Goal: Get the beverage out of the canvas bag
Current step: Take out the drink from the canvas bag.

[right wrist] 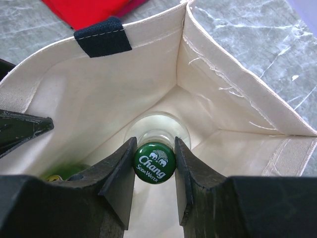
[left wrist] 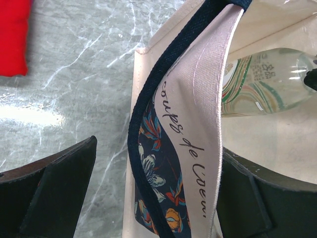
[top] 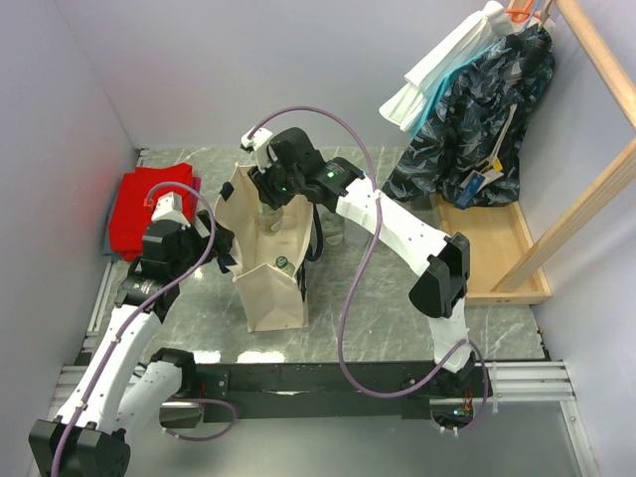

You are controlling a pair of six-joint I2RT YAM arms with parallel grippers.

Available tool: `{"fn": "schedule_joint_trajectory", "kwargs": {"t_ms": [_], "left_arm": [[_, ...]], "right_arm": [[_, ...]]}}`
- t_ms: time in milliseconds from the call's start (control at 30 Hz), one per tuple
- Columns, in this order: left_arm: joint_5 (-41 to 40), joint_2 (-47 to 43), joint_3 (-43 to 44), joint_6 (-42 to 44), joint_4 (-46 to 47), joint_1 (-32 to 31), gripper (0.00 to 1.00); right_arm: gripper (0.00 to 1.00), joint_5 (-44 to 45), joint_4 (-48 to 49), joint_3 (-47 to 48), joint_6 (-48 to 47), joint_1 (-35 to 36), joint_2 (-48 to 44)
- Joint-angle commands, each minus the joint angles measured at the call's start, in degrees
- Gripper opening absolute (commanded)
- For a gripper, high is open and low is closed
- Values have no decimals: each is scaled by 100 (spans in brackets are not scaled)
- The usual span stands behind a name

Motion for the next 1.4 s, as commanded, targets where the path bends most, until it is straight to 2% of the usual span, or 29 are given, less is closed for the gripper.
{"fn": "schedule_joint_trajectory", "kwargs": {"t_ms": [0,767,1233,1367], "left_arm": [[-115,-85,200,128,6,-17,96],[-62,-111,191,137,67,-17,97],[-63,-164,182,145,58,-17,96],[-63,-182,209,163,32,-17,96]], "right_arm": [[0,-78,625,533,-60,40,-613],[0,71,607,173,-103,163,-1667],[0,764,616,138,-332,444,-2045],[0,1019,896,-326,-323,488,-2492]]}}
